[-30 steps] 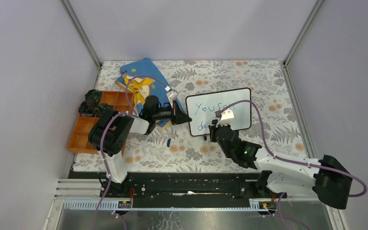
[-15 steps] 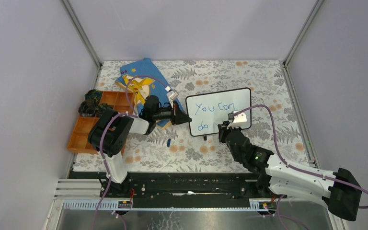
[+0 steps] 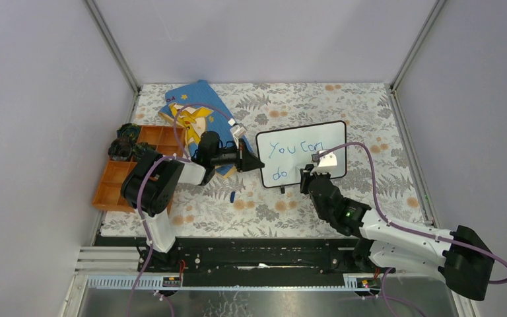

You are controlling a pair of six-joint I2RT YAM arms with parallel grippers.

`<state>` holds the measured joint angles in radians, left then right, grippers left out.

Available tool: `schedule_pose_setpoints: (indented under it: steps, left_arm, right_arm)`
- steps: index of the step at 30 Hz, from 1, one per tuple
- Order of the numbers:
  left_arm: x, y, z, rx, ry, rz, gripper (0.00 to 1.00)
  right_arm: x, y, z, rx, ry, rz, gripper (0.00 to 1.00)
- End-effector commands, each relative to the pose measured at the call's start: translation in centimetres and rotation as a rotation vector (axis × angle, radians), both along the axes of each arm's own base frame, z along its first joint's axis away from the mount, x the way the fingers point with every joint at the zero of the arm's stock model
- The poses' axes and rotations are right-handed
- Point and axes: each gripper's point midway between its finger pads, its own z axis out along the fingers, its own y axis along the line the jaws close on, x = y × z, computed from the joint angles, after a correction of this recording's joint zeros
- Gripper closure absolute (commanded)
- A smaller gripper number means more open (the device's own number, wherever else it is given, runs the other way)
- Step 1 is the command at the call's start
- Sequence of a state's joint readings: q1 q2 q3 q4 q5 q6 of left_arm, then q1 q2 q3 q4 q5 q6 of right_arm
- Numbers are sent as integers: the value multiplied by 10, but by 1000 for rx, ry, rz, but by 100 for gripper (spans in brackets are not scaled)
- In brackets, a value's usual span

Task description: Write a sentence on the whiteboard

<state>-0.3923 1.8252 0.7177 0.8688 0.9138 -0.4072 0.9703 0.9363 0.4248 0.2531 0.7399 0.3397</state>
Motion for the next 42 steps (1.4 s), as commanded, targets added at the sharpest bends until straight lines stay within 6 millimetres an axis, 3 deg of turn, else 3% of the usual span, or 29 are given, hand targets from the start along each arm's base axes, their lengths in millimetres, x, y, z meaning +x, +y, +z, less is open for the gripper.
schedule_pose_setpoints:
  steps: [1,14,32,42]
  left_arm:
    - [-14,-3,-30,77,53,-20,100]
    - [-14,-3,-30,79,51,-19,100]
    - [-14,-3,-30,80,54,-21,100]
    - [-15,-3,-31,81,53,-22,100]
  right_arm:
    - [11,0,22,53,-56,-41,100]
    - [12,-1,9,39,-23,-39,100]
    - [-4,-9,-22,14,74,-22,100]
    - [-7,-16,-28,-2,93,-41,100]
